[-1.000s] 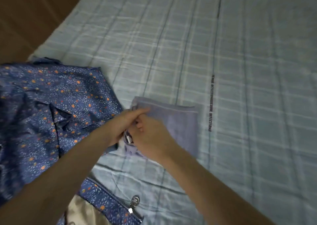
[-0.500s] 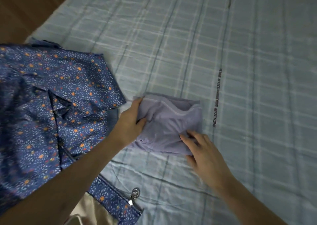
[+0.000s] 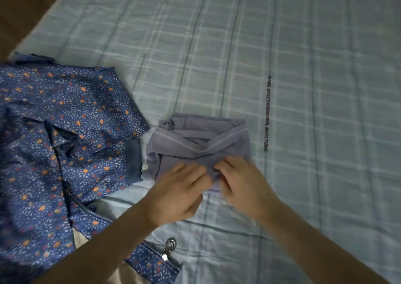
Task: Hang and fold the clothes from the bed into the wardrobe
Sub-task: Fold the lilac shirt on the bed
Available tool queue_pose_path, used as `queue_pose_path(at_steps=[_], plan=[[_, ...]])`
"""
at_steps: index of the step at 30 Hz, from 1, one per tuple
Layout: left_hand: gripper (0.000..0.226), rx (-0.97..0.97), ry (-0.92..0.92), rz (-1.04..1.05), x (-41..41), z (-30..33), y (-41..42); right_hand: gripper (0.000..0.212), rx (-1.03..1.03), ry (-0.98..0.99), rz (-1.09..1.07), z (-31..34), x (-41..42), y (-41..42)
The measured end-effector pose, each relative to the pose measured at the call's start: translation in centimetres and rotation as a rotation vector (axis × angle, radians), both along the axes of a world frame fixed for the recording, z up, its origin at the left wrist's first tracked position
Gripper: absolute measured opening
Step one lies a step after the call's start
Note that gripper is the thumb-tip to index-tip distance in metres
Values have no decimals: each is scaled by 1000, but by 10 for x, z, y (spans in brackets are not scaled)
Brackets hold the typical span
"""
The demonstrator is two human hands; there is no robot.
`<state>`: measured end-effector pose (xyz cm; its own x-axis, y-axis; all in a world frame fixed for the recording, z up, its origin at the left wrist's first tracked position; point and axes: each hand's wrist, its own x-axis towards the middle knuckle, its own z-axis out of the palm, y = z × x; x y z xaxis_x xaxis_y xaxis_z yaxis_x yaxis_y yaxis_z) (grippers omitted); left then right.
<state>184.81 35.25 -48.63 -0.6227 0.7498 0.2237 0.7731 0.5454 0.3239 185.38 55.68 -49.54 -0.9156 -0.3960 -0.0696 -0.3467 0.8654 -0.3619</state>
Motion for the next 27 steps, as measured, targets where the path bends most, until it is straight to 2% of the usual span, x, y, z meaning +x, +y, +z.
queue_pose_path(at_steps=[2, 4, 6, 8, 10, 12, 15, 18, 22, 24, 26, 27], plan=[[23, -29, -71, 24, -9, -11, 2, 28, -48, -109, -44, -2, -25, -5], [15, 91, -168, 187, -27, -12, 0, 20, -128, -211, -135, 2, -49, -8], [22, 118, -171, 336, -53, -8, -5, 17, -116, -192, -205, 9, -71, -7], [31, -24, -144, 490, -77, -5, -12, 30, -50, -146, -232, 16, -86, -3], [36, -255, -219, 580, -95, -3, -23, 39, 76, -141, -184, 18, -93, 4], [37, -369, -322, 553, -107, -1, -34, 39, 233, -169, -111, 17, -93, 11], [26, -312, -409, 418, -120, 5, -46, 20, 188, -193, -95, 14, -92, 19], [13, -283, -295, 299, -128, 13, -53, 10, 13, -157, -146, 16, -95, 24], [19, -42, -220, 400, -135, 14, -55, 15, -151, -223, -305, 17, -104, 30], [18, -78, -163, 458, -143, 6, -48, 20, -94, -177, -361, 12, -106, 28], [32, -216, -79, 517, -143, 0, -39, 36, 42, 28, -343, 3, -102, 23], [38, -216, -47, 526, -139, 1, -33, 36, 55, 127, -311, 2, -97, 17]])
